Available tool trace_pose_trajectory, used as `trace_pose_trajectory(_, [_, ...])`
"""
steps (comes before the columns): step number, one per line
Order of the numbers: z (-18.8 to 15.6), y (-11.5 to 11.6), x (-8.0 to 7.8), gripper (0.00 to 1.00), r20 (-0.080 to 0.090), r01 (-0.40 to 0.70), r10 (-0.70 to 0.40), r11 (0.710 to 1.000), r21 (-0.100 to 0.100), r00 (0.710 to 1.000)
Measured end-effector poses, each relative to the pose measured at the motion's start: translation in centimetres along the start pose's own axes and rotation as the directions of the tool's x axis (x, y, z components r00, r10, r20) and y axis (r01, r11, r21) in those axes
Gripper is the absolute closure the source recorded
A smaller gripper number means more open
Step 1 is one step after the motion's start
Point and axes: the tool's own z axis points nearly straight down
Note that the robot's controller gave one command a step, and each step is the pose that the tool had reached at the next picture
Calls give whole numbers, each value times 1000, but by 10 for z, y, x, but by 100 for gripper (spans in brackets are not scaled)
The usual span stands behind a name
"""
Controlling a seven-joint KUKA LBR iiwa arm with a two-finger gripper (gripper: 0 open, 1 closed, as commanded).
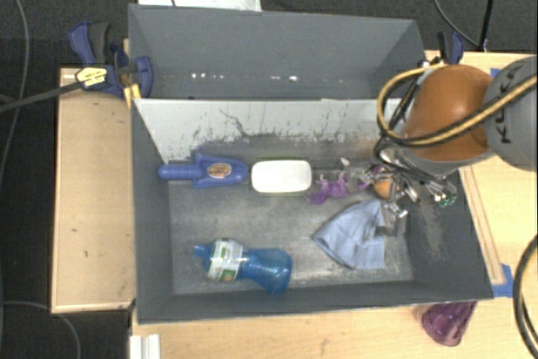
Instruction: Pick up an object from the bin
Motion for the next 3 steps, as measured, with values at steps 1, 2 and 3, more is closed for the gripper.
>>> trace_pose_trajectory(1, [9,13,8,0,0,62,-62,998,1,998])
trace_pose_trajectory(2, [20,32,16,100,0,540,-540,842,-2,842])
trace_pose_trajectory(3, [20,32,16,100,0,541,-541,841,-1,841])
